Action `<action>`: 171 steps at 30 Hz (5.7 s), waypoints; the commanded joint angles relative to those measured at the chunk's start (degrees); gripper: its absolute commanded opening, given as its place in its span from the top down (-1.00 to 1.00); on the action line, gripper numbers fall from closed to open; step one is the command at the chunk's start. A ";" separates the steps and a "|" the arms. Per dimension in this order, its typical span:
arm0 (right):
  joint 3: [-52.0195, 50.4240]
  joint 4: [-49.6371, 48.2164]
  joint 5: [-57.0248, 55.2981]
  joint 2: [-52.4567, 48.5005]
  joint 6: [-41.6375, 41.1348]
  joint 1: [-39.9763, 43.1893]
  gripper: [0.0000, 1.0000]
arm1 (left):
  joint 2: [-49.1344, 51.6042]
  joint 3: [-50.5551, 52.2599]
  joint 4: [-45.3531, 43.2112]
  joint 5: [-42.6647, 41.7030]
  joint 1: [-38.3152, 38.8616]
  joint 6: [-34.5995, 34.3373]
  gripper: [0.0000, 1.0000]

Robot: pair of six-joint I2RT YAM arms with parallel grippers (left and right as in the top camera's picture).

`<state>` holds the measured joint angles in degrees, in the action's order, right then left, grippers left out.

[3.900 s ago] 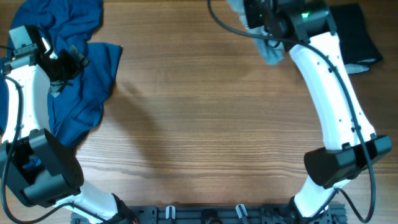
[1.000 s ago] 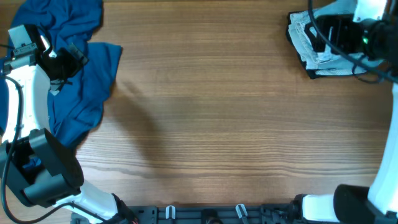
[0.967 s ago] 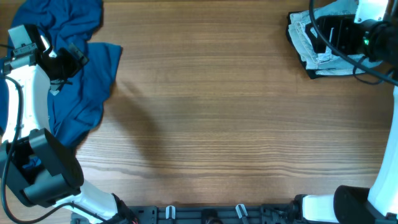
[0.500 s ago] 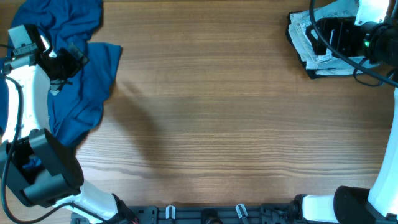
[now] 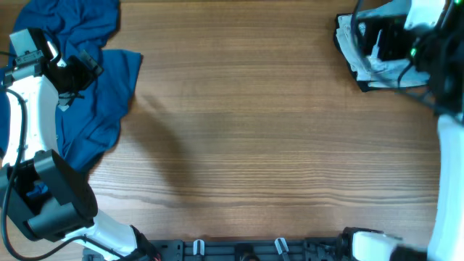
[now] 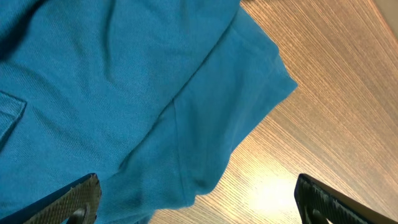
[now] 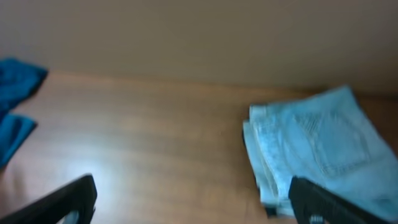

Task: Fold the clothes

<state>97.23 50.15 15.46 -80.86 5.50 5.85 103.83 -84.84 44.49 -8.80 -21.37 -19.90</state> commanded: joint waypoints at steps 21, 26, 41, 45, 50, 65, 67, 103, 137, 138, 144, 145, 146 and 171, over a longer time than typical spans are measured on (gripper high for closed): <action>-77.88 -45.29 -8.61 62.88 -10.34 -9.81 -0.99 | 0.55 -0.57 -0.15 0.35 0.11 -0.50 -1.00; -86.31 -53.62 -8.63 66.05 -15.41 -9.81 -0.99 | 0.55 -0.57 -0.15 0.35 0.11 -0.50 -1.00; -96.94 -51.95 -9.73 80.72 -15.13 -9.81 -0.99 | 0.55 -0.57 -0.15 0.35 0.11 -0.50 -1.00; -96.94 -50.36 -10.36 80.72 -12.87 -9.81 -0.99 | 0.55 -0.57 -0.15 0.35 0.09 -0.50 -1.00; -96.94 -50.34 -10.34 80.72 -12.98 -9.81 -0.99 | 0.55 -0.57 -0.15 0.35 0.11 -0.50 -1.00; -96.94 -50.45 -10.36 80.65 -13.03 -9.81 -0.99 | 0.55 -0.57 -0.15 0.35 0.11 -0.50 -1.00; -96.94 -50.45 -10.36 80.65 -13.03 -9.81 -0.99 | 0.55 -0.57 -0.15 0.35 0.11 -0.50 -1.00; -96.94 -50.45 -10.36 80.65 -13.00 -9.81 -0.99 | -32.15 8.09 -11.28 4.39 17.92 18.69 -1.00; -96.94 -50.45 -10.36 80.65 -13.03 -9.81 -0.99 | -99.19 80.52 -48.35 -5.73 19.02 19.06 -1.00; -96.94 -50.45 -10.36 80.65 -13.03 -9.81 -0.99 | -100.43 80.52 -47.15 -5.75 19.02 19.06 -1.00; -96.94 -50.45 -10.36 80.65 -13.03 -9.81 -0.99 | -103.67 80.87 -44.00 -5.70 19.02 19.08 -1.00; -96.94 -50.45 -10.36 80.65 -13.03 -9.81 -0.99 | -103.67 81.05 -44.02 -5.68 19.02 19.08 -1.00; -96.94 -50.45 -10.36 80.65 -13.03 -9.81 -0.99 | -103.67 81.22 -43.98 -5.70 19.02 19.08 -1.00; -96.94 -50.45 -10.36 80.65 -13.00 -9.81 -0.99 | -103.56 84.52 -41.40 -5.53 19.02 19.08 -1.00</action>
<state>0.45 -0.01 5.89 -0.89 -7.86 -3.68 0.78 -0.73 3.07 -14.06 -2.52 -1.54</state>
